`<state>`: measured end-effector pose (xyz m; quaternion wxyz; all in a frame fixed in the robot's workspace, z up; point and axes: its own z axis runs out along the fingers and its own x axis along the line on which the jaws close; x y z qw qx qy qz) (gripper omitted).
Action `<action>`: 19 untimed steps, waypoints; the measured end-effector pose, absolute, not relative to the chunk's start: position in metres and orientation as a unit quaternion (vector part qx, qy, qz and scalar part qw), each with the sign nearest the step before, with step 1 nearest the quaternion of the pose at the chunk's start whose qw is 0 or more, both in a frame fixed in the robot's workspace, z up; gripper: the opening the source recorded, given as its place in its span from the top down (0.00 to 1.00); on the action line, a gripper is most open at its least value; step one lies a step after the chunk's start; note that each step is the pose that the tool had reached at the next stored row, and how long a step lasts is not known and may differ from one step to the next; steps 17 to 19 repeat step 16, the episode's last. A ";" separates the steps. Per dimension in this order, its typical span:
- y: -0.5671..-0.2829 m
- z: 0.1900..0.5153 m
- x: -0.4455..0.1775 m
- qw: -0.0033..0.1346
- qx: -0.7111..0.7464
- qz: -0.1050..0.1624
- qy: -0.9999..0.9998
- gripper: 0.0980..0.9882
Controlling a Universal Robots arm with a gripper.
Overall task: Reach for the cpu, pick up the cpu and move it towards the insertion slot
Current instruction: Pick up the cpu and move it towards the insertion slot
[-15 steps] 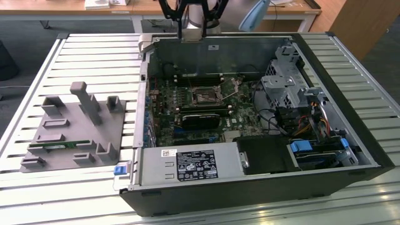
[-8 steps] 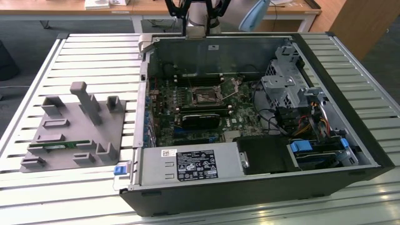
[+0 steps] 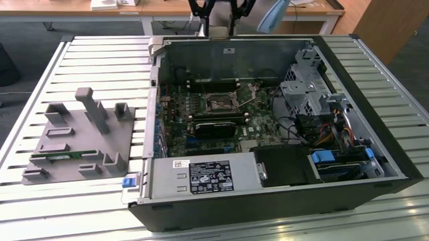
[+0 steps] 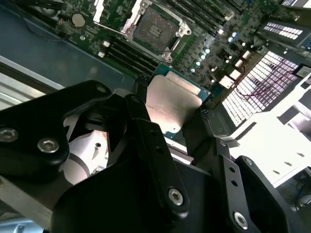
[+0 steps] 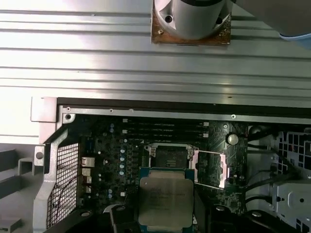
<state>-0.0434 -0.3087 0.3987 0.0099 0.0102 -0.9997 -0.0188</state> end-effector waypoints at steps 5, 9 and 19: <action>-0.307 0.397 -0.033 0.010 0.010 -0.019 -1.000 0.50; -0.306 0.396 -0.024 0.010 0.010 -0.019 -1.000 0.50; -0.306 0.395 -0.020 0.010 0.010 -0.019 -1.000 0.50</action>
